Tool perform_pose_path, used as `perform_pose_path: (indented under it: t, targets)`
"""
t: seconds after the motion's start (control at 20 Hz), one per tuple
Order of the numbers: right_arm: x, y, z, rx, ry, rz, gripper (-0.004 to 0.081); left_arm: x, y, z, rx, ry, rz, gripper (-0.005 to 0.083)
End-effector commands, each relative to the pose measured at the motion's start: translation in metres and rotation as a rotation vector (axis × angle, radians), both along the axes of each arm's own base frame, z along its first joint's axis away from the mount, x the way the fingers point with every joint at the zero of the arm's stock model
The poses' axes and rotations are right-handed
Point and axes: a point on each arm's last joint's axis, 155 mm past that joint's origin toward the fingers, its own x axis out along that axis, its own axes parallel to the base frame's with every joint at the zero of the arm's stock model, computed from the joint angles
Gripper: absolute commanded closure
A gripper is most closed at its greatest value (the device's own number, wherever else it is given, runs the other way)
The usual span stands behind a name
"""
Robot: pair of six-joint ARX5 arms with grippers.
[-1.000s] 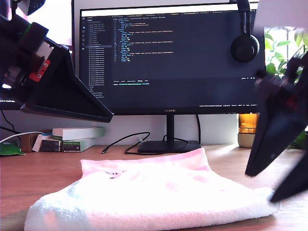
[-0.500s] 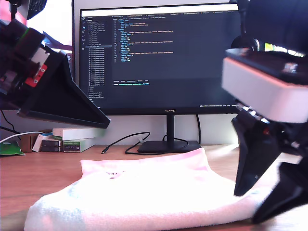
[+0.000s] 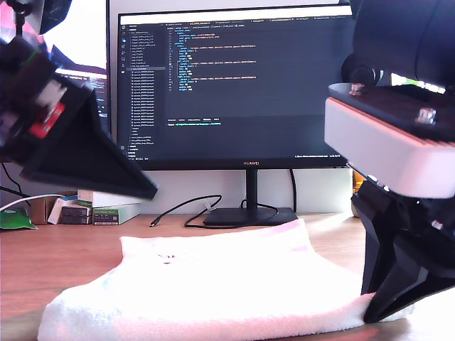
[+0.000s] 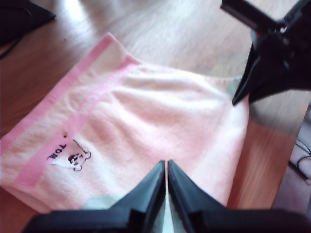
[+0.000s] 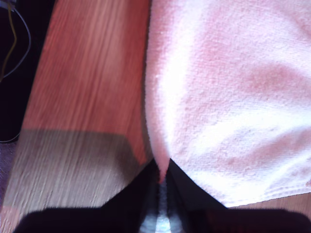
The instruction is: Fold the tea towel to a neat square and place it to the right
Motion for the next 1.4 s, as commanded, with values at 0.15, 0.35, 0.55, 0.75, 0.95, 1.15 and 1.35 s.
perform_pose_path:
  t: [0.15,0.35,0.55,0.75,0.95,1.15,1.35]
  targets:
    - [0.009,0.012,0.012,0.018,-0.016,0.001,0.0783,-0.012,0.001,-0.015,0.057,0.005,-0.049,0.0665]
    - [0.016,0.020,0.026,0.040,-0.031,-0.005,0.0783,-0.031,-0.001,-0.027,0.106,0.033,-0.101,0.0622]
    - [0.023,0.026,0.039,0.063,-0.043,-0.022,0.0783,-0.035,0.000,-0.031,0.150,0.011,-0.094,0.0622]
    - [0.034,0.035,0.060,0.087,-0.077,-0.030,0.0783,-0.036,-0.001,-0.032,0.159,-0.002,-0.092,0.0622]
    - [0.042,0.042,0.075,0.109,-0.098,-0.036,0.0783,-0.034,0.000,-0.031,0.159,-0.003,-0.081,0.0553]
    - [0.045,0.040,0.077,0.120,-0.097,-0.068,0.0783,-0.040,-0.005,-0.036,0.170,0.002,-0.105,0.0470]
    - [0.051,0.037,0.080,0.150,-0.081,-0.131,0.0783,-0.044,-0.005,-0.051,0.236,-0.009,-0.109,0.0470]
